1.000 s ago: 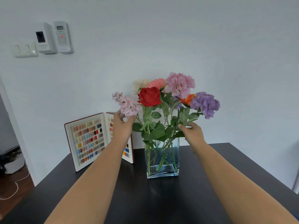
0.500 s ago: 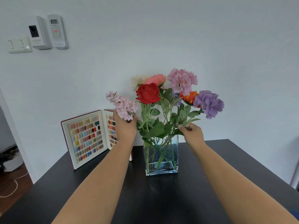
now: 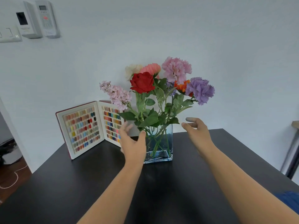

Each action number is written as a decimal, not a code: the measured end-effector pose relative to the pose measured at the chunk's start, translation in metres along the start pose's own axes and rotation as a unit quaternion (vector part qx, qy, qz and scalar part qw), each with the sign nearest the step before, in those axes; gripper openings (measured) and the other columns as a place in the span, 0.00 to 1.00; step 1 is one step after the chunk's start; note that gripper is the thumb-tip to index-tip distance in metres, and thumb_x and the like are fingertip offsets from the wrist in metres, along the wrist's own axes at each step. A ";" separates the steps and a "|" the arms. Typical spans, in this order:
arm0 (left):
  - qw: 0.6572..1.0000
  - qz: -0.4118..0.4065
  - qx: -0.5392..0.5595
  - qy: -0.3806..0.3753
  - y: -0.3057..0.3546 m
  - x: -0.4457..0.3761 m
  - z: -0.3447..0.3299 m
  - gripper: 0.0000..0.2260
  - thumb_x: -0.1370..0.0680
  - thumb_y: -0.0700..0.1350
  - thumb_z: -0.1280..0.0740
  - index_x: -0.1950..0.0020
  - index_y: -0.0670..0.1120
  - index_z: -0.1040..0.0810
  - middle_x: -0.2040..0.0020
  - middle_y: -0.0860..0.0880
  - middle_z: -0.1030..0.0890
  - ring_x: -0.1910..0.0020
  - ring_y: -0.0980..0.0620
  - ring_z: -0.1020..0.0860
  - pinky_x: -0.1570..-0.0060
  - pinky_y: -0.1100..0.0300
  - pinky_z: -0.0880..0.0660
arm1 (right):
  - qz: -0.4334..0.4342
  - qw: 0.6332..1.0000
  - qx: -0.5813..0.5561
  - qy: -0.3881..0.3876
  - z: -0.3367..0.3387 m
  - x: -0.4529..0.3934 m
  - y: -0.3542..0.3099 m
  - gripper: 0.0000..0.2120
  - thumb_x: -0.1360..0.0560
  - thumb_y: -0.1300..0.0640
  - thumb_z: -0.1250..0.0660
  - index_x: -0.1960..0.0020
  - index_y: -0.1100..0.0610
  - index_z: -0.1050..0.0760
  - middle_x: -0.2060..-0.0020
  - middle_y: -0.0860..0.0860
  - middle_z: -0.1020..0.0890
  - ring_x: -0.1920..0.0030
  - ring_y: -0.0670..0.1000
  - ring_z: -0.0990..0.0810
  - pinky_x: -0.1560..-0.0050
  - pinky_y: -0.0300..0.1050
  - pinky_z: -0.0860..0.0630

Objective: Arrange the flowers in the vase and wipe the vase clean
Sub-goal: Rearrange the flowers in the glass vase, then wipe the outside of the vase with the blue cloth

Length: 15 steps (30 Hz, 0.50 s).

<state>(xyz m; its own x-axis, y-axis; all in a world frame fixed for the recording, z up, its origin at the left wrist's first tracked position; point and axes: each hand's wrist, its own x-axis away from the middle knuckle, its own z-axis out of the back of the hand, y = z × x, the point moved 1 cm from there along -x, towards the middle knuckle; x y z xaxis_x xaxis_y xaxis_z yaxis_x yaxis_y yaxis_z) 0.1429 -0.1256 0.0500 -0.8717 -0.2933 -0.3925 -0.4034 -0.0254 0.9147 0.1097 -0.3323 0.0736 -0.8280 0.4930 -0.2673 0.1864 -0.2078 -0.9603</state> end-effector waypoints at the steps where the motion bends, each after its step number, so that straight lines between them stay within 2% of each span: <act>1: 0.999 -0.020 -0.008 -0.024 -0.002 0.012 -0.002 0.24 0.23 0.40 0.29 0.33 0.56 0.33 0.39 0.57 0.24 0.35 0.57 0.28 0.34 0.61 0.34 | 0.011 1.000 0.014 0.000 0.006 0.005 -0.001 0.12 0.24 0.53 0.33 0.41 0.49 0.25 0.50 0.47 0.22 0.53 0.44 0.24 0.57 0.41 0.28; 4: 0.993 -0.074 -0.043 -0.084 0.000 0.042 -0.012 0.22 0.23 0.38 0.30 0.34 0.54 0.31 0.38 0.57 0.24 0.37 0.67 0.28 0.37 0.74 0.35 | 0.054 0.996 0.072 0.003 0.033 0.020 -0.006 0.10 0.24 0.55 0.34 0.44 0.47 0.23 0.48 0.45 0.21 0.56 0.44 0.24 0.59 0.38 0.29; 5: 0.989 -0.092 -0.054 -0.100 0.003 0.051 -0.015 0.21 0.23 0.38 0.30 0.34 0.53 0.30 0.38 0.57 0.24 0.37 0.68 0.29 0.37 0.74 0.34 | 0.066 0.994 0.090 0.005 0.043 0.024 -0.007 0.10 0.24 0.55 0.34 0.45 0.46 0.23 0.48 0.44 0.22 0.57 0.44 0.24 0.60 0.36 0.30; 7: 0.981 -0.124 -0.076 -0.126 0.004 0.067 -0.023 0.20 0.23 0.38 0.30 0.34 0.52 0.28 0.39 0.58 0.23 0.37 0.64 0.27 0.35 0.65 0.29 | 0.081 0.989 0.127 0.004 0.068 0.035 -0.009 0.09 0.24 0.57 0.35 0.46 0.46 0.23 0.49 0.43 0.23 0.57 0.42 0.23 0.60 0.34 0.30; 9: 0.972 -0.141 -0.092 -0.162 0.004 0.083 -0.033 0.19 0.24 0.40 0.30 0.35 0.53 0.27 0.40 0.63 0.24 0.38 0.60 0.25 0.34 0.56 0.27 | 0.088 0.983 0.164 0.001 0.095 0.046 -0.007 0.09 0.24 0.58 0.35 0.47 0.46 0.23 0.51 0.43 0.24 0.55 0.42 0.24 0.58 0.33 0.30; 12: 0.953 -0.149 -0.128 -0.231 -0.001 0.111 -0.050 0.18 0.23 0.43 0.30 0.36 0.56 0.28 0.41 0.68 0.25 0.38 0.67 0.28 0.34 0.54 0.28 | 0.091 0.969 0.231 -0.008 0.139 0.059 0.006 0.10 0.23 0.58 0.35 0.50 0.43 0.24 0.50 0.42 0.24 0.51 0.43 0.25 0.53 0.34 0.31; 15: 0.925 -0.142 -0.161 -0.313 -0.006 0.144 -0.069 0.18 0.23 0.48 0.32 0.35 0.61 0.31 0.42 0.67 0.22 0.41 0.66 0.28 0.37 0.50 0.27 | 0.047 0.940 0.336 -0.018 0.186 0.069 0.034 0.09 0.23 0.57 0.34 0.45 0.47 0.24 0.46 0.46 0.25 0.47 0.44 0.28 0.46 0.37 0.34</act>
<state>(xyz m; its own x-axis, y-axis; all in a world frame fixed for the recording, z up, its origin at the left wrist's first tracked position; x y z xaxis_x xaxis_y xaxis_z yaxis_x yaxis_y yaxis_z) 0.0397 -0.2338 -0.0056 -0.7741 0.3766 -0.5089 -0.6254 -0.3298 0.7072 -0.0394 -0.4622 0.0372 -0.8441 0.4197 -0.3338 -0.1076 -0.7423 -0.6614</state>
